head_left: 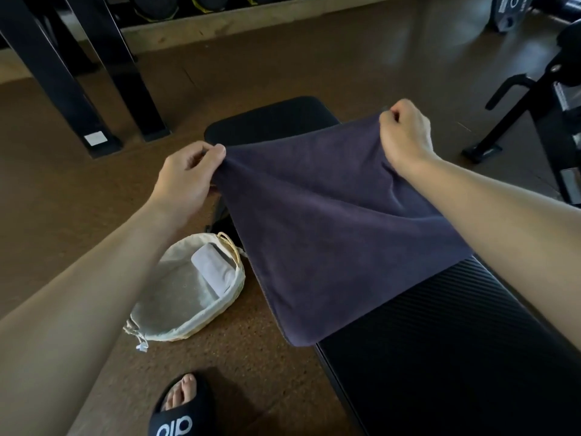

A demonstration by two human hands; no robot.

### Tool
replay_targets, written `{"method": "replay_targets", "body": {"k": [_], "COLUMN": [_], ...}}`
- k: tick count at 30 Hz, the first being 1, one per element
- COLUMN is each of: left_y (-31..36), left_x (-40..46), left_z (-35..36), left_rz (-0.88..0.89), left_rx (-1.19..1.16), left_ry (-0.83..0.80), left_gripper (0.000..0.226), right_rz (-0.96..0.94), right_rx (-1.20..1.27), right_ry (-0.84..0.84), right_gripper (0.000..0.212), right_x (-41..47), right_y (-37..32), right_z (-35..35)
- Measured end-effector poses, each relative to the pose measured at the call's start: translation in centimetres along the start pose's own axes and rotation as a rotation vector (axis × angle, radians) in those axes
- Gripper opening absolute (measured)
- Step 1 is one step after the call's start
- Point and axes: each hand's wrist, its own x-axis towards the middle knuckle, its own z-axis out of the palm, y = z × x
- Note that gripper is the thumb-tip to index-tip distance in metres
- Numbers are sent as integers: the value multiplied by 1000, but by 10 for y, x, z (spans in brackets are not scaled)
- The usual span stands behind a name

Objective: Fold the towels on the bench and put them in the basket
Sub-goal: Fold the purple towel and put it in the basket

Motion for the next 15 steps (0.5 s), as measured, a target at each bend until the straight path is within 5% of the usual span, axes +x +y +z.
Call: {"method": "replay_targets", "body": {"k": [5,15], "left_y": [13,-21], "left_x": [12,34], "left_z": [7,21], "left_rz": [-65,-28], "left_rx": [-16,358], "left_ry": [77,154], "left_gripper": [28,19], "right_rz": [-49,42], "right_rx": [-55,-307], "right_ry": [21,-205], "right_gripper": [17,23], "right_x": [4,31], "right_y": [-9,3], "right_z": [-6,34]}}
